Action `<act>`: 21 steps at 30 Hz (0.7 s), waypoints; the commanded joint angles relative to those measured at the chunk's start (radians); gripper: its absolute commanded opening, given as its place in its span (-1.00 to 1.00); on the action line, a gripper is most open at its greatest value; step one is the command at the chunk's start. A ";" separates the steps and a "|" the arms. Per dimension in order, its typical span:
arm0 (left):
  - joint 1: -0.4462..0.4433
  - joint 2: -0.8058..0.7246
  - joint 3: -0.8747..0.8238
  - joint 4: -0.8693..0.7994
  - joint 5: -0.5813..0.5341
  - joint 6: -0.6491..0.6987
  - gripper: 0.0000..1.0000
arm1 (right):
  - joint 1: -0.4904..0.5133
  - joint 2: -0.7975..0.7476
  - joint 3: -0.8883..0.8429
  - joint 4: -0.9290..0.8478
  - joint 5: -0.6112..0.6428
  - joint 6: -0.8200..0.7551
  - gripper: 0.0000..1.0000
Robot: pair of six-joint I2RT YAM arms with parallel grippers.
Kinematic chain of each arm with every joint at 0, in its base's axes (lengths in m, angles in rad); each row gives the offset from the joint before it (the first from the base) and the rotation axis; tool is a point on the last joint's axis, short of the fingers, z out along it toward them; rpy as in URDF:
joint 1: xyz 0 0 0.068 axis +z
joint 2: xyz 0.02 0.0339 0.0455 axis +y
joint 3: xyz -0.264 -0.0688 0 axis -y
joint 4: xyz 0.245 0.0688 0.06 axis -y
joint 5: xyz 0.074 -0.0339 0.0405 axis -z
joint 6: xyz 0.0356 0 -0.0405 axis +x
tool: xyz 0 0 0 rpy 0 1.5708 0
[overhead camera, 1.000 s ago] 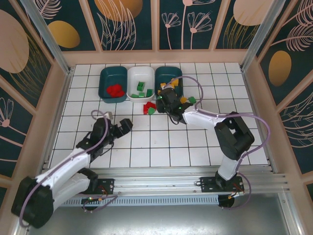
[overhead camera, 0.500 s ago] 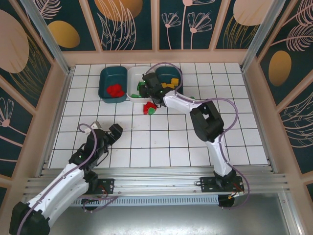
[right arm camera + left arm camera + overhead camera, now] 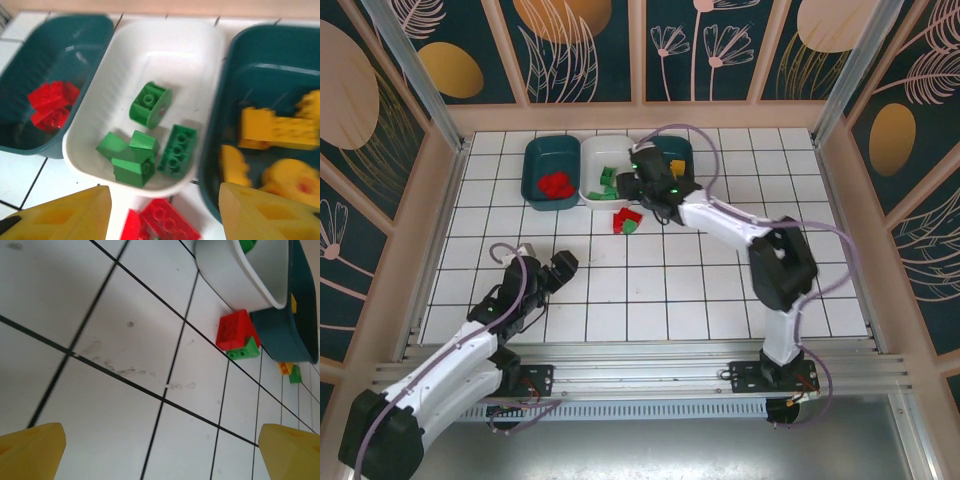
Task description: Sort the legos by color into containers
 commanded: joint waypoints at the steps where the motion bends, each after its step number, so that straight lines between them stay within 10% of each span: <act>1: -0.004 0.079 0.034 0.145 0.136 0.041 0.97 | -0.100 -0.160 -0.179 0.061 0.071 0.006 0.14; 8: -0.024 0.288 0.087 0.286 0.258 0.058 0.94 | -0.288 -0.248 -0.453 0.060 -0.027 -0.038 0.04; 21: -0.050 0.350 0.138 0.252 0.238 0.076 0.95 | -0.421 -0.100 -0.395 0.094 -0.028 0.021 0.04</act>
